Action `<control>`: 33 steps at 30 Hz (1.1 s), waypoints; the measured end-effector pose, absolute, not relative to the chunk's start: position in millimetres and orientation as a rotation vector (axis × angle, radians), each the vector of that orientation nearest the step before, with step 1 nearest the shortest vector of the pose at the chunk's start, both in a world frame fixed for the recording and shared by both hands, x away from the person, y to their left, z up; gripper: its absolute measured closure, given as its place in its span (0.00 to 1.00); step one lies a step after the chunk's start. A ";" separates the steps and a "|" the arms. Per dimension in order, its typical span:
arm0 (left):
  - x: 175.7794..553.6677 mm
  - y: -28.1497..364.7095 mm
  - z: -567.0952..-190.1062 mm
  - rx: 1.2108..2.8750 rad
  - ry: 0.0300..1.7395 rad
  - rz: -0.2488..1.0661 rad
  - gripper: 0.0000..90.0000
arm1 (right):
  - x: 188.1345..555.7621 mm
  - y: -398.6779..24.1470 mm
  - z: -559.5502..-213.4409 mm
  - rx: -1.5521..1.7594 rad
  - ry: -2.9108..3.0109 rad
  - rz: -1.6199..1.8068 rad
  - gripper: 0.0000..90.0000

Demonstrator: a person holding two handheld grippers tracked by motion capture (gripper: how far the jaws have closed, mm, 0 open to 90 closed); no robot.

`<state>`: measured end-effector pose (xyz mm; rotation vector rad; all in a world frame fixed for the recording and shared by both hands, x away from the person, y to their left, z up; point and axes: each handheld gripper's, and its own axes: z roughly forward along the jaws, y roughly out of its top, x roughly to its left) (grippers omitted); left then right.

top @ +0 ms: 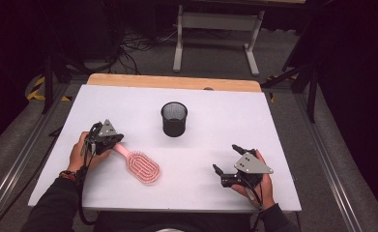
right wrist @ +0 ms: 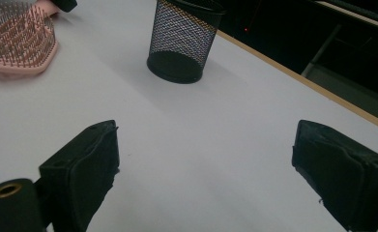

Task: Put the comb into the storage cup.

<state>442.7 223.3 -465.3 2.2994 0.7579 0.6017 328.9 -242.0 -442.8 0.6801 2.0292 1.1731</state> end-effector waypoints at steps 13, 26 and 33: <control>431.1 240.7 -465.1 2.325 0.794 0.612 1.00 | 329.8 -245.7 -442.6 0.709 2.008 1.174 0.11; 417.7 247.8 -469.5 2.427 0.784 0.616 1.00 | 329.8 -248.4 -442.7 0.735 1.976 1.173 0.12; 405.6 255.3 -470.2 2.415 0.783 0.597 1.00 | 329.5 -248.9 -442.1 0.742 1.969 1.175 0.12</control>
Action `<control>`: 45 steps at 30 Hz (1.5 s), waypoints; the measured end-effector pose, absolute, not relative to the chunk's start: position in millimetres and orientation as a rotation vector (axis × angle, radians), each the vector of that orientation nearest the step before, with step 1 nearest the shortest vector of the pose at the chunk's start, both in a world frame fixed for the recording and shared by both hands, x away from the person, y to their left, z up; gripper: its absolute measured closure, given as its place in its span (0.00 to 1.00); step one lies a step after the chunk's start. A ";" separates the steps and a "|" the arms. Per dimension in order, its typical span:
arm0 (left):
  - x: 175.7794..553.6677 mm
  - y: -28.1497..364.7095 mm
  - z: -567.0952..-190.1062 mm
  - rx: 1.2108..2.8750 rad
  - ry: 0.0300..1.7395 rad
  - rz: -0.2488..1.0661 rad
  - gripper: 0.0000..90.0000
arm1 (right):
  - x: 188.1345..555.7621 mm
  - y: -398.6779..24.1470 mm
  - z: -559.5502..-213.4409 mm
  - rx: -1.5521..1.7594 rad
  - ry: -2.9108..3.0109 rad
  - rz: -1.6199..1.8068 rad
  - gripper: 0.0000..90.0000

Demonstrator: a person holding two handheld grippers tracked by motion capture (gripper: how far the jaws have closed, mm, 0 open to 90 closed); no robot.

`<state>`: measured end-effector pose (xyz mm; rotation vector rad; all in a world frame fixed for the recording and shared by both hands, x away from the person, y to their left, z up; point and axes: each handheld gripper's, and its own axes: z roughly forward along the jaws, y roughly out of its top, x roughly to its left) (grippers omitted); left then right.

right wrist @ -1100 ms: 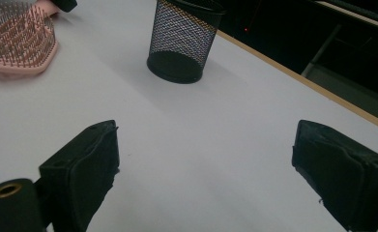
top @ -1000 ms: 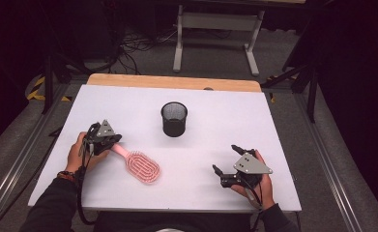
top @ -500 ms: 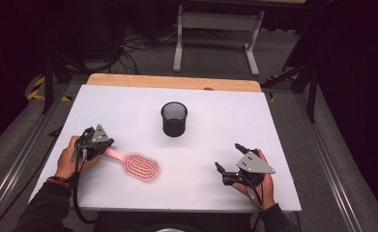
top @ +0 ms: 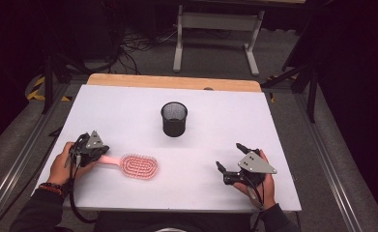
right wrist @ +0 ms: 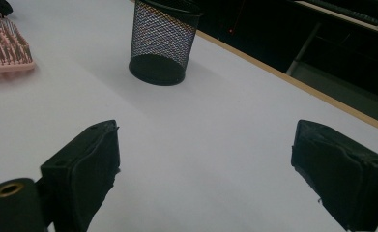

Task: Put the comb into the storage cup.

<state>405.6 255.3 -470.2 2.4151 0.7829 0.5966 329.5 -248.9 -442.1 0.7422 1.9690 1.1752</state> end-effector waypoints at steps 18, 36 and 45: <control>374.4 274.1 -468.9 2.445 0.752 0.526 1.00 | 331.5 -247.3 -446.3 0.741 2.001 1.152 0.12; 347.1 281.0 -467.5 2.484 0.693 0.480 1.00 | 334.3 -245.0 -451.3 0.728 2.046 1.127 0.11; 345.0 280.6 -465.6 2.513 0.661 0.476 1.00 | 334.3 -243.0 -451.6 0.714 2.054 1.121 0.11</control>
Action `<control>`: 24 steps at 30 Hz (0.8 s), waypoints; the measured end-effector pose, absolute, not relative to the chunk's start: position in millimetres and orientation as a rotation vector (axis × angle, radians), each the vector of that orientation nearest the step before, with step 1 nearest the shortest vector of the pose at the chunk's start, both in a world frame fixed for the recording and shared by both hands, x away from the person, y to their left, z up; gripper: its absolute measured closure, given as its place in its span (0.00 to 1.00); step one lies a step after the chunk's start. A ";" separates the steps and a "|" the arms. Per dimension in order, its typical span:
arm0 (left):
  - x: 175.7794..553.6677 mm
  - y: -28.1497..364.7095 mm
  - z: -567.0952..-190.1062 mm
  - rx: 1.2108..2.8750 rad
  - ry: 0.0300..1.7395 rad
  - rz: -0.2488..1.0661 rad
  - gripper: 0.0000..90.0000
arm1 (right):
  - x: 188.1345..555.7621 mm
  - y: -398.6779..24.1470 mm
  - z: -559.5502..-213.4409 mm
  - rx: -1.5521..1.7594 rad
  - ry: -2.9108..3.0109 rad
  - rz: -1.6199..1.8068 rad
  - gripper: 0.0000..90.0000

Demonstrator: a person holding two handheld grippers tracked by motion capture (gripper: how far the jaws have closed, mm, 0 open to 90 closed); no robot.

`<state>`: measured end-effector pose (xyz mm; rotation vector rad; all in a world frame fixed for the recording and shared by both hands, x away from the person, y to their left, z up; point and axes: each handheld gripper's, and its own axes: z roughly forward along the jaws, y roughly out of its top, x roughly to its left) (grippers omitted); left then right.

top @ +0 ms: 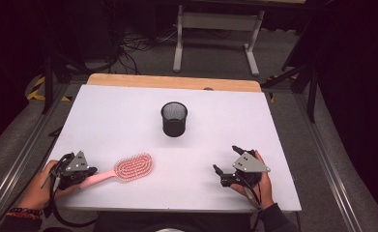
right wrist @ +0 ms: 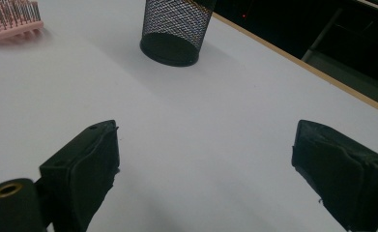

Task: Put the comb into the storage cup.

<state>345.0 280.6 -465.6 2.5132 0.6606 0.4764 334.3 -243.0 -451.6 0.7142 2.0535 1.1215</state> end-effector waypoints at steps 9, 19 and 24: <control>348.5 279.6 -464.1 2.496 0.683 0.498 0.96 | 333.6 -243.3 -451.0 0.702 2.044 1.133 0.11; 347.1 280.5 -444.7 2.439 0.658 0.578 0.86 | 333.7 -243.5 -451.2 0.702 2.045 1.134 0.11; 346.1 275.1 -432.6 2.418 0.631 0.610 0.70 | 333.1 -242.9 -450.6 0.703 2.034 1.143 0.11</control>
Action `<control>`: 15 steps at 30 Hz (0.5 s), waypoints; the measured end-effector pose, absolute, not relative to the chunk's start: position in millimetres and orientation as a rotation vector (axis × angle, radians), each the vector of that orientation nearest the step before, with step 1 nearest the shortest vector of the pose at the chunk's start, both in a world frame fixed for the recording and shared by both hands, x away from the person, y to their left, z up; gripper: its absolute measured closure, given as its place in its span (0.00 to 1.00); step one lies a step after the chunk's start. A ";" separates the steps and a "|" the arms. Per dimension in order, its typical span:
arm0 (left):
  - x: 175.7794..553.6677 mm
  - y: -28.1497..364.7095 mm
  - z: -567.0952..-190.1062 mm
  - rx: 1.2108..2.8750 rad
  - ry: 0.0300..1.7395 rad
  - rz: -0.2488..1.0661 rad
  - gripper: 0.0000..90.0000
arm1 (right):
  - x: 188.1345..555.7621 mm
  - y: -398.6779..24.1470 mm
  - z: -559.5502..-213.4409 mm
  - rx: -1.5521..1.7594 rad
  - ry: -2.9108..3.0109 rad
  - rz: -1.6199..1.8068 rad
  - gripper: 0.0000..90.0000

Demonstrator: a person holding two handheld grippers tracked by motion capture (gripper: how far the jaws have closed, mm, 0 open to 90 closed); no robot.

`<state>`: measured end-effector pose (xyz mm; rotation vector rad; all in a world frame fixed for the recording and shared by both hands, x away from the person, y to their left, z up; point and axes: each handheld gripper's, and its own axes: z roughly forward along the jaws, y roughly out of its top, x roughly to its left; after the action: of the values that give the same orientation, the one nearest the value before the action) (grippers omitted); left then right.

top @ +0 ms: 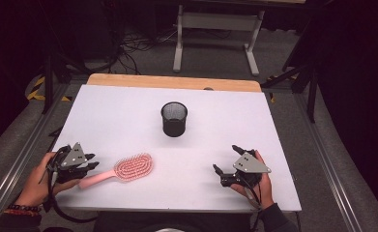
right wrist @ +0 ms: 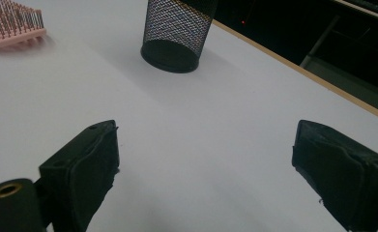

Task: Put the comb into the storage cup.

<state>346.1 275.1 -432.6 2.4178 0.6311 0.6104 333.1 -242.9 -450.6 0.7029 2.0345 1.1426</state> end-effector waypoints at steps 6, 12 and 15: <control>346.8 268.5 -426.1 2.437 0.611 0.596 0.37 | 332.8 -241.6 -451.2 0.700 2.043 1.143 0.11; 346.6 249.5 -429.2 2.500 0.596 0.492 0.17 | 331.3 -240.6 -450.6 0.688 2.041 1.153 0.11; 347.0 244.1 -430.8 2.546 0.585 0.461 0.13 | 330.9 -239.5 -450.8 0.682 2.047 1.152 0.11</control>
<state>347.0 244.1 -430.8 2.5463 0.5845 0.4609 330.9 -239.5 -450.8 0.6824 2.0468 1.1525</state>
